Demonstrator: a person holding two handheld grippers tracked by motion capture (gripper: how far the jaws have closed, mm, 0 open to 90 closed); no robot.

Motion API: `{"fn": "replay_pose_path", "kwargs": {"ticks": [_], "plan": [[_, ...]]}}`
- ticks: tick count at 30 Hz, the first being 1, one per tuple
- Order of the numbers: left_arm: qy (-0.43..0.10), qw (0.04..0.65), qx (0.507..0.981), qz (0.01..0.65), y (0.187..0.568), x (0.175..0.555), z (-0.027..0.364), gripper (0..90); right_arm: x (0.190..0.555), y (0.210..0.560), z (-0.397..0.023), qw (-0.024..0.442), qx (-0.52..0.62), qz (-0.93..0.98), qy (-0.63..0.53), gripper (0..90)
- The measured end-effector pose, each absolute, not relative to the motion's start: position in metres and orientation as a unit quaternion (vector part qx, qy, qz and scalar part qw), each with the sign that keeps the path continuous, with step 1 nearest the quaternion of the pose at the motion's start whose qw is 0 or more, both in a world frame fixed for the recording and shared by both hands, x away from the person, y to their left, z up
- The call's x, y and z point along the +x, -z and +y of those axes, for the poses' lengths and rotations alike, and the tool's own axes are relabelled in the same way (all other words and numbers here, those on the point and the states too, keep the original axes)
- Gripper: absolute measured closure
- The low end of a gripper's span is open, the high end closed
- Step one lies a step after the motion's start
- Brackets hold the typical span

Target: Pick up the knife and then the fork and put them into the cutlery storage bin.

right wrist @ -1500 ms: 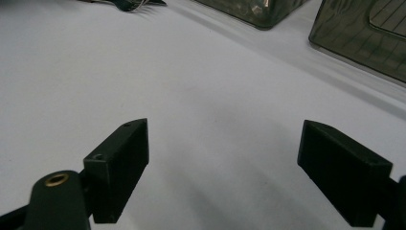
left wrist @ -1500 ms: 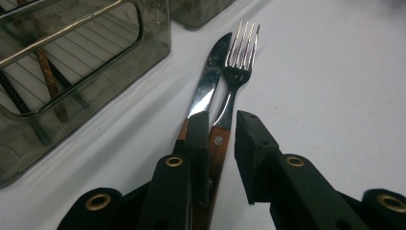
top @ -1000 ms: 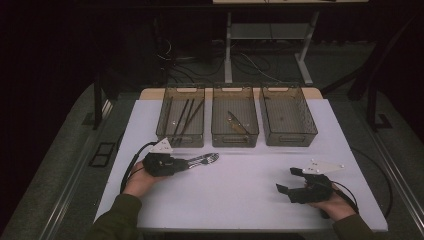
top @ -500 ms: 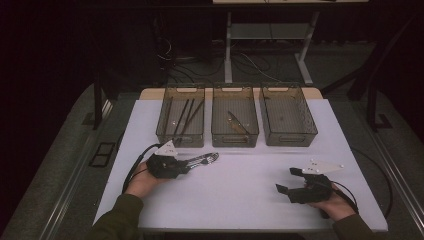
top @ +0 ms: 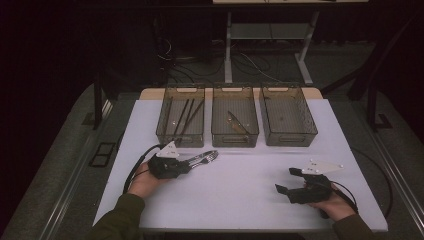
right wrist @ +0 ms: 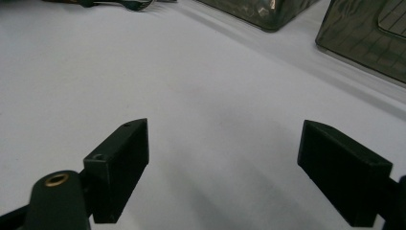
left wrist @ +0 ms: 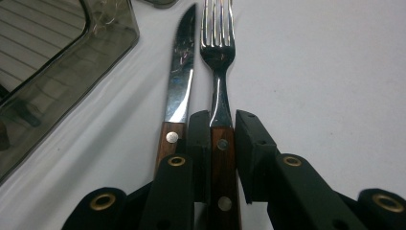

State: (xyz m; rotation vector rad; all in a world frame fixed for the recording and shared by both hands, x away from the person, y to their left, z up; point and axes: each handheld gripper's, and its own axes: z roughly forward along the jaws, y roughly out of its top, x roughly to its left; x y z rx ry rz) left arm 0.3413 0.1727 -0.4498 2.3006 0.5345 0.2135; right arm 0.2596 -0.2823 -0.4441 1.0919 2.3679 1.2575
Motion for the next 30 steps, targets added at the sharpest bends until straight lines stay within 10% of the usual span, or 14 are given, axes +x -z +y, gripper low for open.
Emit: {"fn": "replay_pose_path", "kwargs": {"ticks": [30], "plan": [[-0.089,0.415,0.874,0.236,0.419,0.307,0.130,77.3,0.283,0.419,-0.258,0.078,0.408,0.782,-0.465,22.3]]}}
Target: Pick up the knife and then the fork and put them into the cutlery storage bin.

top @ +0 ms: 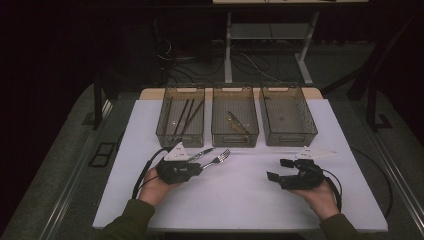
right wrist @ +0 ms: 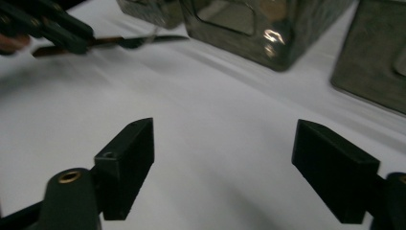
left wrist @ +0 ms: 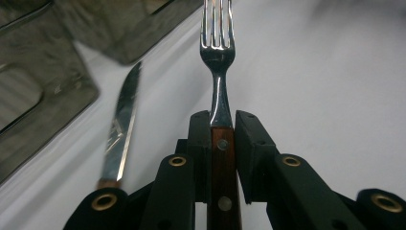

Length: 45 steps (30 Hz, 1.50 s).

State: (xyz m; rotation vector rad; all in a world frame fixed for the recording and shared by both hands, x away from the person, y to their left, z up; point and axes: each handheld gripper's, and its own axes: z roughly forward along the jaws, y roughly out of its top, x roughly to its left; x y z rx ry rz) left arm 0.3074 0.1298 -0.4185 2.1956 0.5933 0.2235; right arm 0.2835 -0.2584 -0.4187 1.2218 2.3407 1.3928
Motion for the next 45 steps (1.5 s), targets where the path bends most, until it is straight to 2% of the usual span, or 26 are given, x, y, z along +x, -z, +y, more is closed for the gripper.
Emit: {"fn": "replay_pose_path", "kwargs": {"ticks": [7,13,17,19,24,26,35,45], "plan": [[-0.094,0.425,0.870,0.232,0.413,0.296,0.104,77.3,0.294,0.413,-0.239,0.066,0.394,0.767,-0.501,25.3],[-0.109,0.431,0.870,0.215,0.409,0.286,0.086,77.3,0.304,0.415,-0.225,0.043,0.380,0.763,-0.522,40.9],[-0.113,0.439,0.865,0.213,0.407,0.282,0.080,77.3,0.308,0.416,-0.215,0.035,0.381,0.757,-0.529,43.0],[-0.117,0.440,0.866,0.208,0.407,0.280,0.077,77.3,0.309,0.418,-0.212,0.030,0.379,0.754,-0.536,47.0],[-0.125,0.446,0.863,0.200,0.405,0.279,0.077,77.3,0.313,0.423,-0.205,0.008,0.381,0.748,-0.544,54.8],[-0.125,0.447,0.863,0.200,0.405,0.279,0.077,77.3,0.314,0.424,-0.204,-0.004,0.380,0.741,-0.553,60.8],[-0.120,0.458,0.858,0.200,0.406,0.279,0.077,77.2,0.315,0.420,-0.207,-0.019,0.389,0.716,-0.579,77.1],[-0.098,0.473,0.855,0.188,0.408,0.279,0.075,75.5,0.311,0.407,-0.208,-0.013,0.389,0.712,-0.584,84.5]]}}
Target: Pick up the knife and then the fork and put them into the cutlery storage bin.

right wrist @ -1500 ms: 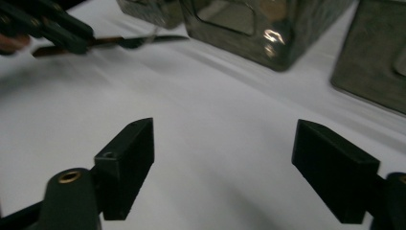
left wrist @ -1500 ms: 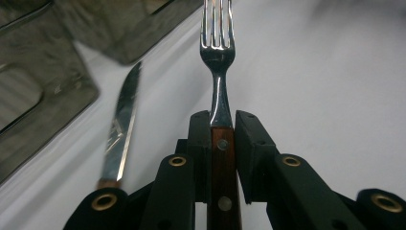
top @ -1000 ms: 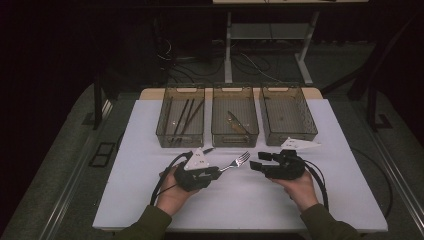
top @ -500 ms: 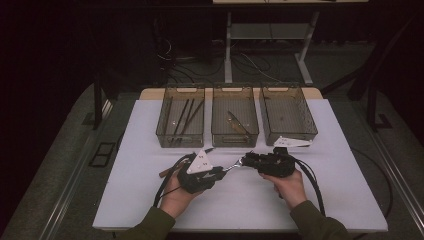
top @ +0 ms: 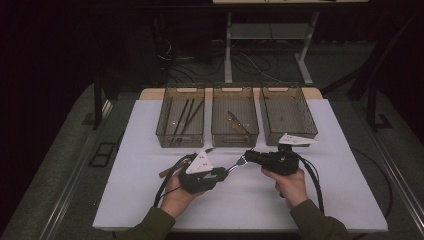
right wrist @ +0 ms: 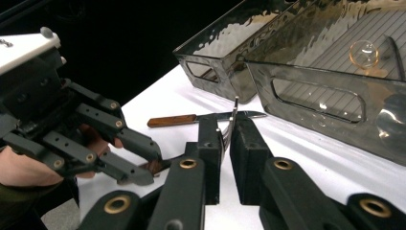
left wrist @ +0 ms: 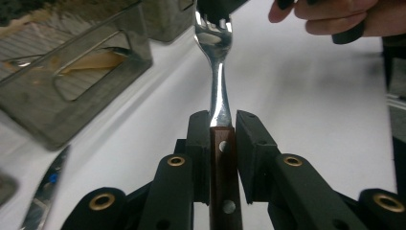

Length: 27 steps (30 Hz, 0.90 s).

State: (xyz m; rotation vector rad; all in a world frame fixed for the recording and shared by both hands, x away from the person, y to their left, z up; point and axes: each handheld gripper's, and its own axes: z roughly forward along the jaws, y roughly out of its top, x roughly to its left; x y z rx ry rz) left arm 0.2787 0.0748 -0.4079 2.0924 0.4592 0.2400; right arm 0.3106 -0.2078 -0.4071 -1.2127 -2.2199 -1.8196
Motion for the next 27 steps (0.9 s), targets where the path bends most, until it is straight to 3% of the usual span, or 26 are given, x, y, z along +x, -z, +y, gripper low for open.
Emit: {"fn": "replay_pose_path", "kwargs": {"ticks": [7,16,27], "plan": [[-0.080,0.492,0.847,0.182,0.409,0.279,0.077,72.1,0.311,0.400,-0.205,0.013,-0.381,-0.709,0.593,86.2],[-0.072,0.501,0.843,0.183,0.416,0.277,0.092,52.0,0.313,0.389,-0.229,-0.016,-0.390,-0.695,0.604,86.2],[-0.085,0.487,0.839,0.227,0.431,0.273,0.139,30.5,0.319,0.369,-0.264,-0.078,-0.411,-0.699,0.580,86.1]]}}
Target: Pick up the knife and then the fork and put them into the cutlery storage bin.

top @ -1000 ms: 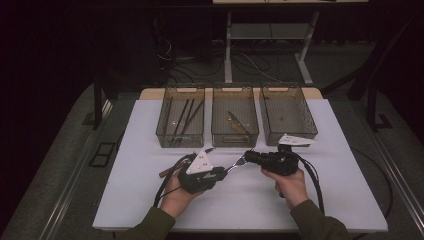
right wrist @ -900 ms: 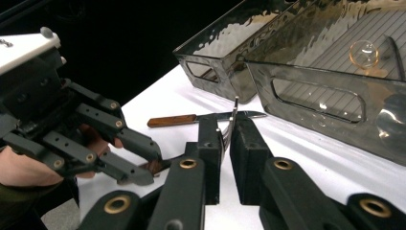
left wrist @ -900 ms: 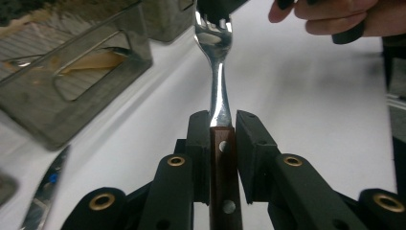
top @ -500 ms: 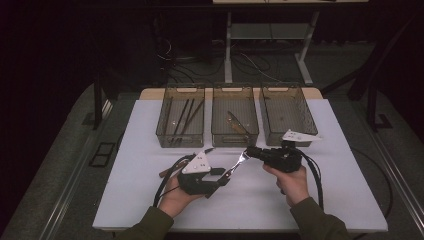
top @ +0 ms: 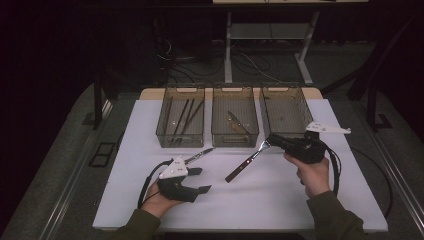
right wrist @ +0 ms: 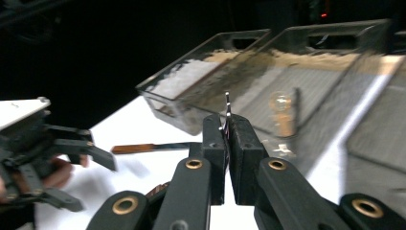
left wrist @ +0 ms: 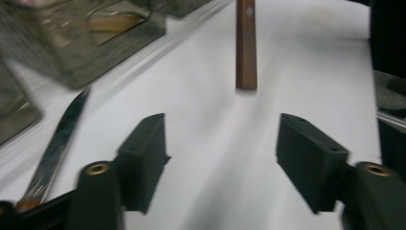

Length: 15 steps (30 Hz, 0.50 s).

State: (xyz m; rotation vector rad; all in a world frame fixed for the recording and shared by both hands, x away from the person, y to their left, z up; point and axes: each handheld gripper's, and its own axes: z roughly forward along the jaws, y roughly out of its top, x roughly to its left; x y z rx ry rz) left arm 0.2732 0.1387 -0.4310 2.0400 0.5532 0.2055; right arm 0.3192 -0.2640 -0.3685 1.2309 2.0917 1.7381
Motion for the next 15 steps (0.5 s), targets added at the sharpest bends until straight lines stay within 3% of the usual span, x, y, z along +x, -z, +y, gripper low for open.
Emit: {"fn": "replay_pose_path", "kwargs": {"ticks": [13,15], "plan": [[-0.083,0.481,0.827,0.278,0.439,0.276,0.156,0.7,0.345,0.335,-0.317,0.147,0.446,0.683,-0.560,86.1],[-0.081,0.476,0.831,0.276,0.440,0.275,0.154,0.0,0.350,0.330,-0.326,0.157,0.455,0.675,-0.560,86.1]]}}
